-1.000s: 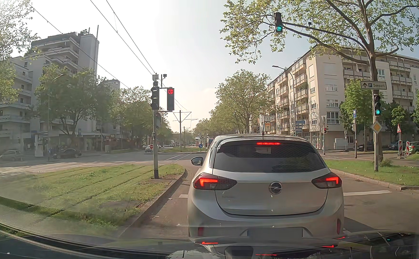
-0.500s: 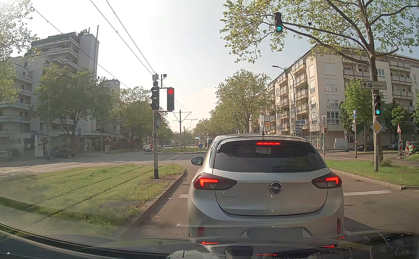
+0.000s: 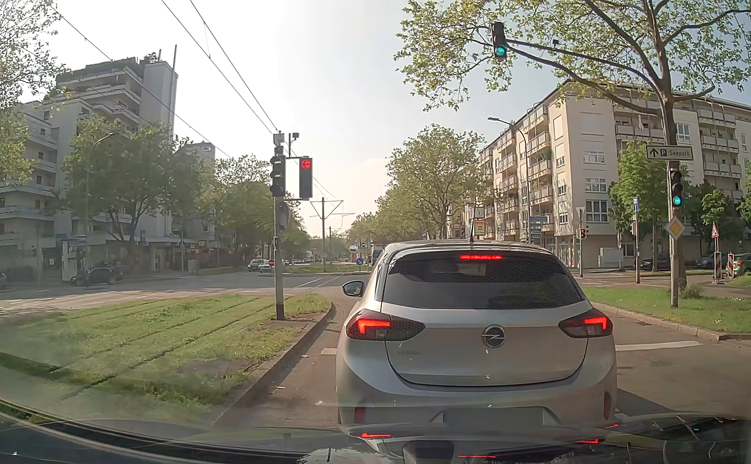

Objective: Follow the waypoints while adhering to traffic rules and regulations

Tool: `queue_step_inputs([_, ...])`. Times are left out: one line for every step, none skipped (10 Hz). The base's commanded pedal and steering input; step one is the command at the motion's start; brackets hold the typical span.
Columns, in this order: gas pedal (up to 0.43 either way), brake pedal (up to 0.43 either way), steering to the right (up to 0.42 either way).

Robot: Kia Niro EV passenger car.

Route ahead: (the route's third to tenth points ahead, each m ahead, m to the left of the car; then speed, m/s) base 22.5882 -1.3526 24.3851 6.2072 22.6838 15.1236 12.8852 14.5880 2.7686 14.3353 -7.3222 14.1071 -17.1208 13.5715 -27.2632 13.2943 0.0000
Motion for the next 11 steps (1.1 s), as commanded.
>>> queue_step_inputs([0.000,0.256,0.008])
queue_step_inputs([0.000,0.262,0.008])
queue_step_inputs([0.000,0.262,0.008])
queue_step_inputs([0.000,0.262,0.008])
queue_step_inputs([0.000,0.262,0.008])
queue_step_inputs([0.000,0.262,0.008])
queue_step_inputs([0.000,0.262,0.008])
queue_step_inputs([0.000,0.262,0.008])
queue_step_inputs([0.000,0.262,0.008])
queue_step_inputs([0.000,0.262,0.008])
queue_step_inputs([0.000,0.262,0.008])
